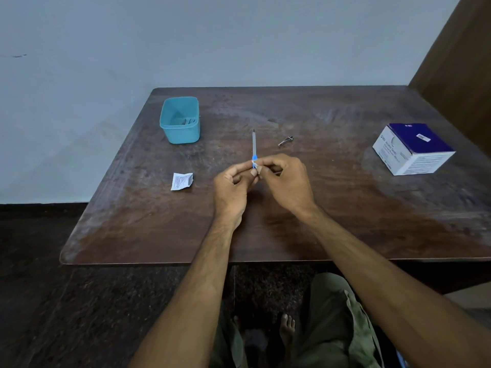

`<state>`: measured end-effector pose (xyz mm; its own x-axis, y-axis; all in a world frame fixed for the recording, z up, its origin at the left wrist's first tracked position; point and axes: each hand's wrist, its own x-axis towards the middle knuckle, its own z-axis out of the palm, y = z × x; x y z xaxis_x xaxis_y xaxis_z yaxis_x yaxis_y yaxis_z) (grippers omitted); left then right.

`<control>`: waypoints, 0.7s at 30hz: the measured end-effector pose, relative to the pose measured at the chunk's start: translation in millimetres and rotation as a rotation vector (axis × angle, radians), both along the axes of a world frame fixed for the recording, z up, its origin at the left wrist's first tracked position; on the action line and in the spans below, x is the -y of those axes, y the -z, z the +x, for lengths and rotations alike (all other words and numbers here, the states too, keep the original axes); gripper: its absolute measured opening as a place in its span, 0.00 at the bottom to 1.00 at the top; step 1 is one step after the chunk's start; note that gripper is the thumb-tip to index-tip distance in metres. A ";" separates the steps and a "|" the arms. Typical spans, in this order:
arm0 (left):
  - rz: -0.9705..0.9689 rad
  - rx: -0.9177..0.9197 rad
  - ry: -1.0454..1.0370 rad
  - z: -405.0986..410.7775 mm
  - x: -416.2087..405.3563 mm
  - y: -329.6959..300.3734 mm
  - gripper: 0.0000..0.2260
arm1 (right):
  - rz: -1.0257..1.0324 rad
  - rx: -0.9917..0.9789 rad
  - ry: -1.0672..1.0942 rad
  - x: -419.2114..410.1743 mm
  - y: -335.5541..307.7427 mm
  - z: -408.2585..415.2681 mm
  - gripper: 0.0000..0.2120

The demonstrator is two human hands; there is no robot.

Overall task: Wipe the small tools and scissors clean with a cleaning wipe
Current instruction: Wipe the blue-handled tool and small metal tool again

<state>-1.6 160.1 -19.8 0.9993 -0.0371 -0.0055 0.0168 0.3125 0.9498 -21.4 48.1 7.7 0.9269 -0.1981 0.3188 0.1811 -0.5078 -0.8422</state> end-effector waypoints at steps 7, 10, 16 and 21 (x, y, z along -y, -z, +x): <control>-0.018 0.005 -0.014 -3.4 1.3 -5.7 0.08 | 0.163 -0.011 0.014 7.9 -1.4 -1.1 0.07; -0.001 -0.001 -0.035 -4.1 2.7 -6.6 0.07 | 0.098 0.026 0.046 8.6 -2.3 -3.9 0.06; 0.035 -0.039 -0.056 -5.0 4.4 -7.4 0.06 | -0.385 0.201 -0.073 6.3 -1.5 -6.8 0.10; 0.059 -0.043 -0.033 -5.8 4.6 -8.5 0.07 | -0.783 0.062 -0.068 6.2 -7.8 3.8 0.03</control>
